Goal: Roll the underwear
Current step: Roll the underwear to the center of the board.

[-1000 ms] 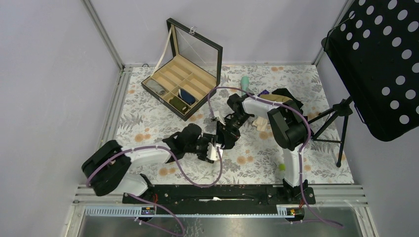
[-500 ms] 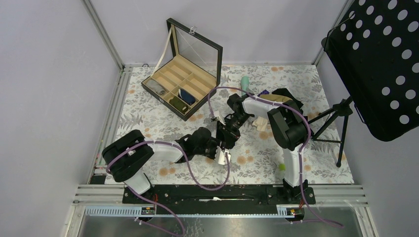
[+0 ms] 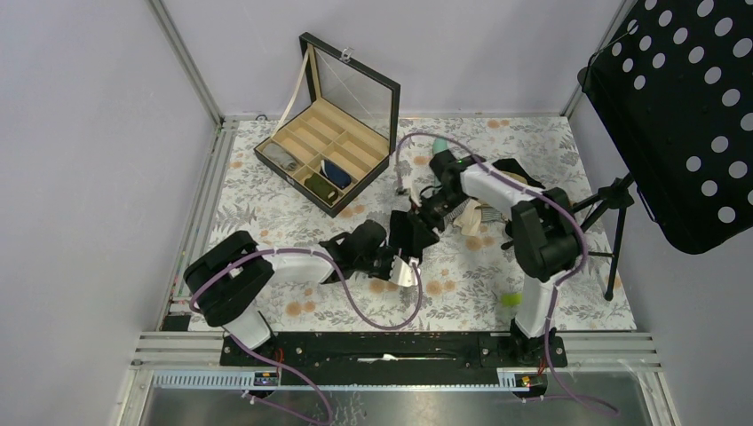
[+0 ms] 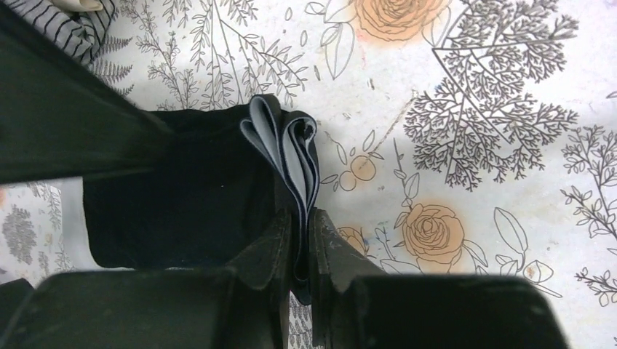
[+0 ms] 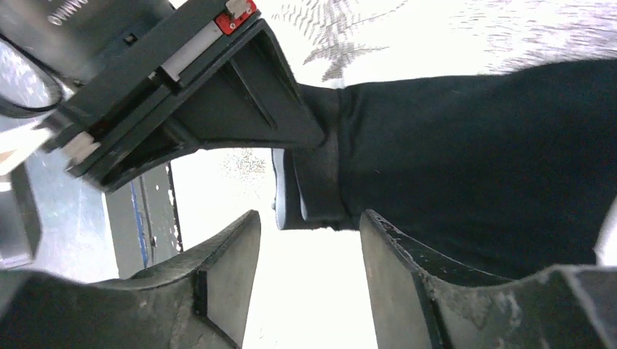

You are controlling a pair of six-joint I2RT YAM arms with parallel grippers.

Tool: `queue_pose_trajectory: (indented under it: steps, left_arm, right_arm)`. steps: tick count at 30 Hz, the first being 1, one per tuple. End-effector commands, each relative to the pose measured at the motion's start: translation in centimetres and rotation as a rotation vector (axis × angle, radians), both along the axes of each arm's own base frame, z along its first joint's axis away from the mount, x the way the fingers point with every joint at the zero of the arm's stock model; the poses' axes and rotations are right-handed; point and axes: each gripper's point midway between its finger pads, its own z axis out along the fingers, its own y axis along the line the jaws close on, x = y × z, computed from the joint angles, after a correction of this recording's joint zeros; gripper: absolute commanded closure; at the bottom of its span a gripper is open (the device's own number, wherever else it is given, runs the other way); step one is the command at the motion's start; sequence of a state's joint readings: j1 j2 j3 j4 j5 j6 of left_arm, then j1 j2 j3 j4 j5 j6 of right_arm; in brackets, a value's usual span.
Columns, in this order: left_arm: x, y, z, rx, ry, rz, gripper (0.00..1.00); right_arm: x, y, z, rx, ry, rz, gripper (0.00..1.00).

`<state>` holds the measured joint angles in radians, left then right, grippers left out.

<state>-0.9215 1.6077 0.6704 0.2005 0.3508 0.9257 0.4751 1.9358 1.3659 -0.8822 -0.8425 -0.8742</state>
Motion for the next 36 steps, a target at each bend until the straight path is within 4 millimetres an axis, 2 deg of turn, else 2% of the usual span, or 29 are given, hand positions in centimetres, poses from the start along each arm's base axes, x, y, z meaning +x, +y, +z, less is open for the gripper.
queue_pose_trajectory:
  steps: [1, 6, 13, 18, 21, 23, 27, 30, 32, 34, 36]
  left_arm:
    - [-0.5, -0.5, 1.3, -0.007, 0.135, 0.038, 1.0]
    - [-1.1, -0.8, 2.1, -0.014, 0.237, 0.066, 1.0]
    - [-2.3, -0.4, 1.8, 0.037, 0.412, 0.086, 1.0]
    - [-2.7, -0.5, 1.4, 0.045, 0.507, 0.118, 1.0]
    - [-2.9, -0.7, 1.4, 0.051, 0.574, 0.129, 1.0]
    - [-3.2, -0.7, 1.2, 0.066, 0.634, 0.131, 1.0]
    - [-3.4, -0.9, 1.2, 0.08, 0.741, 0.134, 1.0]
    - [-3.2, -1.1, 1.2, 0.067, 0.791, 0.139, 1.0]
    - [-2.9, -1.3, 1.4, 0.05, 0.842, 0.153, 1.0]
    - [-2.1, -1.4, 1.7, 0.025, 0.921, 0.188, 1.0]
    - [-1.4, -1.6, 1.9, 0.001, 1.008, 0.217, 1.0]
  right_arm:
    - [2.0, -0.8, 3.5, 0.057, 0.024, -0.148, 0.4]
    - [4.0, -0.4, 0.8, -0.018, 0.08, -0.334, 0.47]
    - [5.4, -0.3, -2.3, -0.084, 0.129, -0.372, 0.52]
    - [5.8, -0.1, -3.3, -0.105, 0.149, -0.379, 0.54]
    - [6.2, 0.0, -3.3, -0.105, 0.144, -0.381, 0.53]
    - [6.6, 0.2, -2.1, -0.083, 0.131, -0.369, 0.53]
    - [8.8, -0.3, 4.0, 0.05, 0.011, -0.387, 0.5]
    - [11.4, -2.7, 7.8, 0.109, -0.133, -0.505, 0.44]
    - [12.6, -4.9, 9.5, 0.123, -0.232, -0.587, 0.43]
    - [12.8, -7.0, 10.4, 0.114, -0.341, -0.648, 0.41]
    - [11.7, -8.4, 11.7, 0.12, -0.461, -0.677, 0.39]
